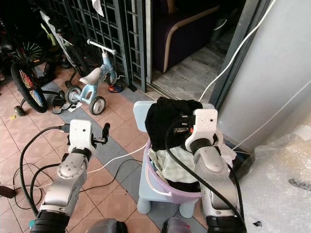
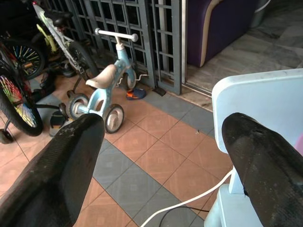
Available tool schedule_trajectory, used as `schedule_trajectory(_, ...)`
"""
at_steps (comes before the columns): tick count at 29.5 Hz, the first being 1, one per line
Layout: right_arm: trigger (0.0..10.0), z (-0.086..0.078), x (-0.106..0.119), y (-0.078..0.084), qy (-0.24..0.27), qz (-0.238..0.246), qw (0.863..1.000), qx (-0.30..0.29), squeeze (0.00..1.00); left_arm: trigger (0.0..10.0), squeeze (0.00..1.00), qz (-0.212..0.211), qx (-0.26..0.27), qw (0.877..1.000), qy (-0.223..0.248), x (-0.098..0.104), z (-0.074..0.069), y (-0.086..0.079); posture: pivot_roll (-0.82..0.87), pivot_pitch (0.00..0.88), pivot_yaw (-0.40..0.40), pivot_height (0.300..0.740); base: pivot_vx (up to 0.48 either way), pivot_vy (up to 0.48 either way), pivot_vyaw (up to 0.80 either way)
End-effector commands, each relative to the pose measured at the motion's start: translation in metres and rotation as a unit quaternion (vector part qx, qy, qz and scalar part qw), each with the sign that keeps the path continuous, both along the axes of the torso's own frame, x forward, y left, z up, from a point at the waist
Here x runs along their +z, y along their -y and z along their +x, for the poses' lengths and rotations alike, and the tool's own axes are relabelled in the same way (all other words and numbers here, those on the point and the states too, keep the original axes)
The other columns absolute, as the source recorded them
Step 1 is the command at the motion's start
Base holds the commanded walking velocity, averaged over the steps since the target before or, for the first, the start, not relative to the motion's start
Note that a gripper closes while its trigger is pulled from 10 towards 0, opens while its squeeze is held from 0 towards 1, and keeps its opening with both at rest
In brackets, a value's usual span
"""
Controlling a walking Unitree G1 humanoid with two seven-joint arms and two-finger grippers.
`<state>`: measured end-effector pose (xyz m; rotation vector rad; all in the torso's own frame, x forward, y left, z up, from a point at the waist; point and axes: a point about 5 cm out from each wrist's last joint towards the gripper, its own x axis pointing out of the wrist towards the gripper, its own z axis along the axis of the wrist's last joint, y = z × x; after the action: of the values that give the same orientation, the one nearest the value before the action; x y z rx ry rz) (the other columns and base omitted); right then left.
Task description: Clothes washing
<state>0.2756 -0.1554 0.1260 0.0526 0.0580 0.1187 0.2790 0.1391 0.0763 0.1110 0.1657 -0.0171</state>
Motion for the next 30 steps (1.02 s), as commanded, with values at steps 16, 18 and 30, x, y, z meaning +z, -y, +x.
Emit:
schedule_trajectory(16, 10.0, 0.0076, 0.0105, -0.0029, 0.028, 0.004, 1.000, -0.007, 0.00, 10.0, 0.00, 0.005, 0.006, 1.000, 0.001, 0.0009, 0.0006, -0.0021, -0.08, 0.002, 0.030, 0.740, -0.015, 0.000, 0.00)
schedule_trajectory(18, 10.0, 0.0082, 0.0105, -0.0030, 0.027, 0.007, 1.000, -0.008, 0.00, 10.0, 0.00, 0.005, 0.006, 1.000, 0.001, 0.0009, 0.0008, -0.0023, -0.08, 0.003, 0.031, 0.740, -0.120, 0.000, 0.00)
schedule_trajectory(30, 10.0, 0.0138, 0.0131, -0.0026, 0.028, 0.023, 0.999, -0.018, 0.00, 10.0, 0.00, 0.006, 0.007, 1.000, 0.003, 0.0015, 0.0012, -0.0011, -0.07, 0.004, 0.032, 0.740, -0.176, 0.000, 0.00)
